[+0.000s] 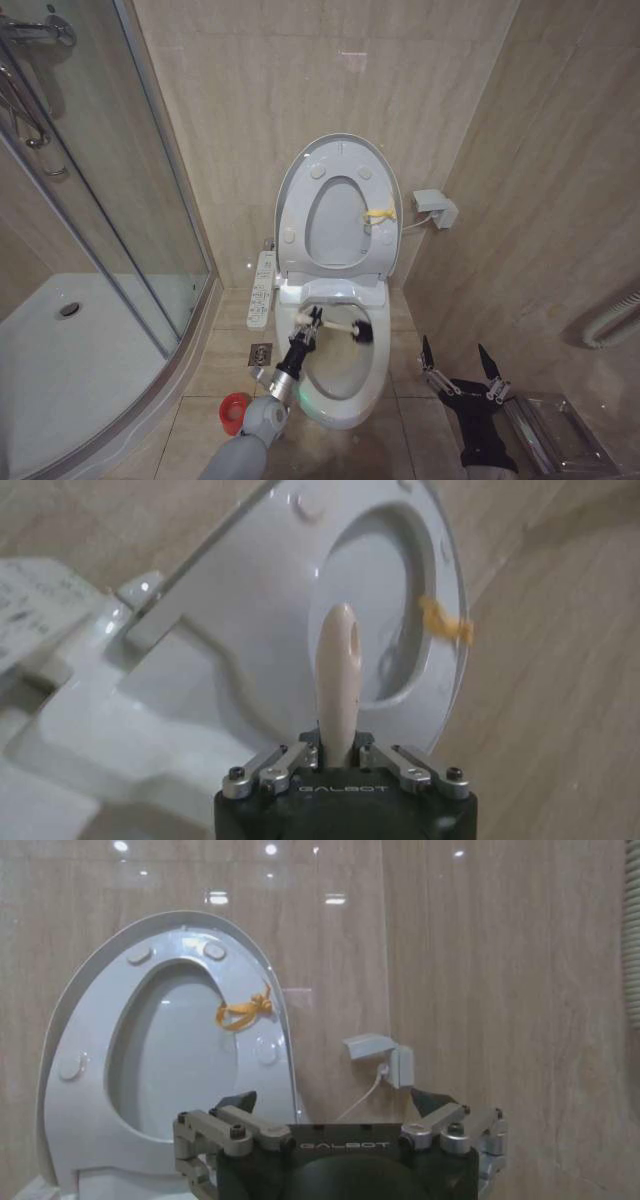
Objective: Open the toilet lid, clean the toilet bowl with a toilet brush, close the toilet lid, and flush.
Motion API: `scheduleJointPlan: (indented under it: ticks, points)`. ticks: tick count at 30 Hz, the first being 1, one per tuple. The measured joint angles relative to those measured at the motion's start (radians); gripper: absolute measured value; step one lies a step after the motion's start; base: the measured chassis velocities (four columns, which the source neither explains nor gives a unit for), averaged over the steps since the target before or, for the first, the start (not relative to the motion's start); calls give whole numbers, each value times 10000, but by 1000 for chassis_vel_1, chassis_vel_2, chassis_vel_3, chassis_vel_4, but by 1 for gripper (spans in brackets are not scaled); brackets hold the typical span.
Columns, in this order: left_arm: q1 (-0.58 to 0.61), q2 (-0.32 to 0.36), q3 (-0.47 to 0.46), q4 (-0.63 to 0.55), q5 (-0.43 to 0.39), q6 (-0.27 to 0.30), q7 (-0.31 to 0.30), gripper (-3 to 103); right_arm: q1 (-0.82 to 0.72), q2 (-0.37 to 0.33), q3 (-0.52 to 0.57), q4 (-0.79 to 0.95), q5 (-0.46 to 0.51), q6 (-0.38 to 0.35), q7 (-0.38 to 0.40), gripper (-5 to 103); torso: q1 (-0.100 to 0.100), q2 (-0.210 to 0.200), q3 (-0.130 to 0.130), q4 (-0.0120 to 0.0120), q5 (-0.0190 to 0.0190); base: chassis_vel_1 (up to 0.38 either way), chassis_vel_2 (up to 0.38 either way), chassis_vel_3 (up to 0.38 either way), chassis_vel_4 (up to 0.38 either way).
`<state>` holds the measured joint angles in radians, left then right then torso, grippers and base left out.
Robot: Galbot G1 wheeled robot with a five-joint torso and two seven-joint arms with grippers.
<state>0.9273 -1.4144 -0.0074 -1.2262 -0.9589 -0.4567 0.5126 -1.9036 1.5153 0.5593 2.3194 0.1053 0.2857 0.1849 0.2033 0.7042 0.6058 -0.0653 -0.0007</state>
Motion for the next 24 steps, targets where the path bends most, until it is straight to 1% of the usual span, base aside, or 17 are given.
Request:
scheduleJointPlan:
  ticks: [2,4,5,6,7,8,9,10,11,13,14,17,18,20,21,24]
  points:
    - [51,183,-172,-256,-69,25,-26,18,0,0,0,0,0,0,0,100,-1,1,-3,4,7,0,0,0,0]
    - [18,295,-257,-94,201,-38,-7,18,0,1,0,-1,0,0,0,100,-3,1,-3,8,4,0,0,0,0]
    - [18,295,-257,-94,201,-38,-7,18,0,1,0,-1,0,0,0,100,-3,1,-3,8,4,0,0,0,0]
    - [-26,316,-293,83,431,-102,20,18,0,1,0,0,0,0,0,100,-3,1,-3,9,4,0,0,0,0]
    - [-121,317,-346,471,882,-270,99,18,0,0,-1,0,0,0,0,100,-3,1,-3,11,6,0,0,0,0]
    - [-181,299,-364,718,1168,-371,138,18,0,1,0,0,0,0,1,100,-3,1,-3,12,6,0,0,0,0]
    - [-292,215,-410,1174,1774,-557,207,18,0,1,0,0,0,0,0,100,-2,1,-3,13,6,0,0,0,0]
    - [-292,215,-410,1174,1774,-557,207,18,0,1,0,0,0,0,0,100,-2,1,-3,13,6,0,0,0,0]
    - [-358,130,-446,1489,2198,-693,226,18,0,1,0,0,0,0,0,100,-2,1,-3,13,7,0,0,0,0]
    - [-471,-41,-485,2027,2963,-878,53,18,0,1,0,-1,-1,0,1,100,-3,2,-3,12,5,0,0,0,0]
    - [-471,-41,-485,2027,2963,-878,53,18,0,1,0,-1,-1,0,1,100,-3,2,-3,12,5,0,0,0,0]
    - [-782,-290,-538,2812,3944,-1047,-537,18,0,0,0,0,0,0,1,100,-5,3,-5,15,7,0,0,0,0]
    - [-782,-290,-538,2812,3944,-1047,-537,18,0,0,0,0,0,0,1,100,-5,3,-5,15,7,0,0,0,0]
    - [-1065,-363,-497,3238,4595,-1060,-742,18,0,1,0,0,0,0,0,100,-5,3,-4,15,9,0,0,0,0]
    - [-1207,-384,-451,3409,4786,-1057,-792,18,0,1,0,0,0,0,0,100,-5,3,-4,16,9,0,0,0,0]
    - [-1429,-399,-401,3621,4658,-1058,-713,18,0,1,0,0,0,0,0,100,-4,3,-4,10,10,0,0,0,0]
